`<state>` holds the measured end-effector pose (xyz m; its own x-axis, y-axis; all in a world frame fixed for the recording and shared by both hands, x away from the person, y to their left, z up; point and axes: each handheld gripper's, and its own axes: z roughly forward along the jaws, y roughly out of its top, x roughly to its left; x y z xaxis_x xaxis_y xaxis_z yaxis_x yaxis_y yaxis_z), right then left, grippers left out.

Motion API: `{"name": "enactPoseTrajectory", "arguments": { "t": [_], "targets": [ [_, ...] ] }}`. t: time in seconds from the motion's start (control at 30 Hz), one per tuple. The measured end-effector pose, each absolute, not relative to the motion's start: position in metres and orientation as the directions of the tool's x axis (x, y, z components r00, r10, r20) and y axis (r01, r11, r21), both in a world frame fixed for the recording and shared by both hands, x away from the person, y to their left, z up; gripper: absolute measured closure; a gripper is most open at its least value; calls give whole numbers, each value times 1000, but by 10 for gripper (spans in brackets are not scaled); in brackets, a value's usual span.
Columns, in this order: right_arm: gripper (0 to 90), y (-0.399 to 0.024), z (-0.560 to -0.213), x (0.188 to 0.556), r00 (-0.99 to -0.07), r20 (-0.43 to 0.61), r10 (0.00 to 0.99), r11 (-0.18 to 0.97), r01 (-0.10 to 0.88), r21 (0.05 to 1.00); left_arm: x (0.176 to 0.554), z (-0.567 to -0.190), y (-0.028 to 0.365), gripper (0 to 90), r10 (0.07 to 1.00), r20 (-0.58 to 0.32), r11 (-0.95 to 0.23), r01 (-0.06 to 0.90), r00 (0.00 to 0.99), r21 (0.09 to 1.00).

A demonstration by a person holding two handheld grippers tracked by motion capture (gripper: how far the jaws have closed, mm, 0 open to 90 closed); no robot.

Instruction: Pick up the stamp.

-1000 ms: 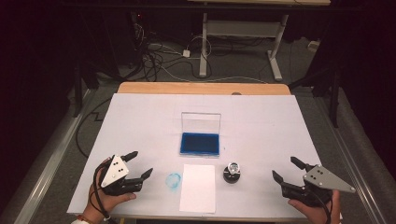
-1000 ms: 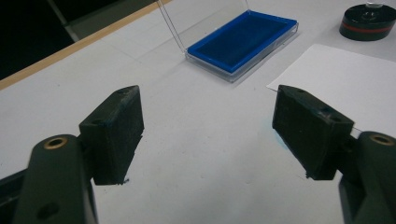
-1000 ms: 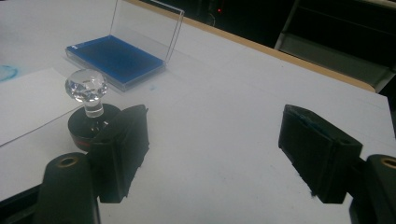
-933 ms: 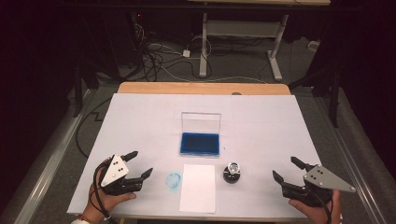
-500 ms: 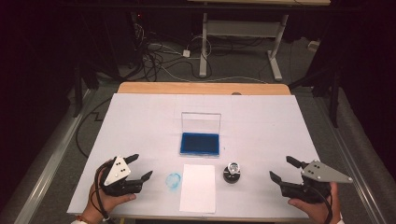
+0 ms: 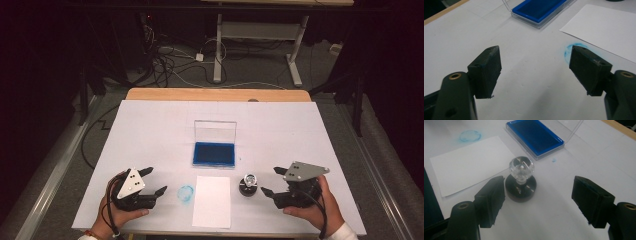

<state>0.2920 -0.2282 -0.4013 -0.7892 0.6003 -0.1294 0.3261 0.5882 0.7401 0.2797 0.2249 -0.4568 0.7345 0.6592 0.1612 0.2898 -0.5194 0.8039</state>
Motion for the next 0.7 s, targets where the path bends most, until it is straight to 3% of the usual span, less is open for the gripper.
{"name": "enactPoseTrajectory", "arguments": {
  "t": [0.7],
  "targets": [
    [332, -178, -415, 325, -858, -94, 505, 711, 352, 609, 280, -461, 223, 249, 638, 154, -537, 292, 755, 792]
  ]
}}
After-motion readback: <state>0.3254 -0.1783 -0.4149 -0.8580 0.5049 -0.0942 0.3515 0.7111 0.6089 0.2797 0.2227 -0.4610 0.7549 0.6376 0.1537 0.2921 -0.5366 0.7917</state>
